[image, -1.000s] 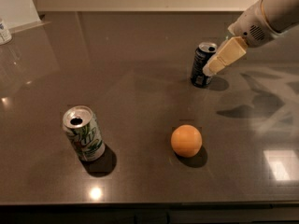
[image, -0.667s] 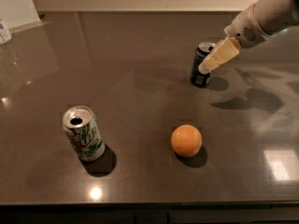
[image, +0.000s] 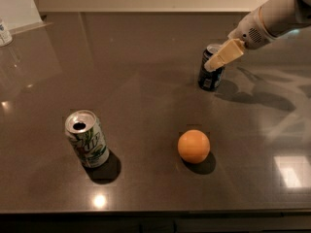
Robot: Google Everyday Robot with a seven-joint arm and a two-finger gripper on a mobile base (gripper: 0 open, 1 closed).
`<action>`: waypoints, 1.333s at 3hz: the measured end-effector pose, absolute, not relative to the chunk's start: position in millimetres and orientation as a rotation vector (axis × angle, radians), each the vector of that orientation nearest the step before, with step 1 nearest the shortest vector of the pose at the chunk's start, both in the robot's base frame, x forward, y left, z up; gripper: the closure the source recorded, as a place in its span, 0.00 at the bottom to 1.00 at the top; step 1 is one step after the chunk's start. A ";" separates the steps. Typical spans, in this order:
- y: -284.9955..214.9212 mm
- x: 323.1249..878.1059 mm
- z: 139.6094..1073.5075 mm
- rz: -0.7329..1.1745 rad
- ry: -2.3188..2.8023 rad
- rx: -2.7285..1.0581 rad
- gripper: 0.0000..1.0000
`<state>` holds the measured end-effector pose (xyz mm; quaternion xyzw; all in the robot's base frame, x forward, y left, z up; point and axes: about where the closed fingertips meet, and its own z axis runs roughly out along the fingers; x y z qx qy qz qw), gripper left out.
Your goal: Move pepsi can near orange
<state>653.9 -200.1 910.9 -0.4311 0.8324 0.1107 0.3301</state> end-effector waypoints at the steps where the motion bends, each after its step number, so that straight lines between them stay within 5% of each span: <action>1: -201.9 651.1 905.4 0.318 2.189 -1.120 0.41; 3: -197.9 622.0 911.5 0.377 2.154 -1.152 0.88; 4: -194.9 591.9 927.3 0.378 2.111 -1.228 1.00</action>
Offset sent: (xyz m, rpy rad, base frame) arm -0.0277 -0.0060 -0.0069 0.0643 0.0472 0.0153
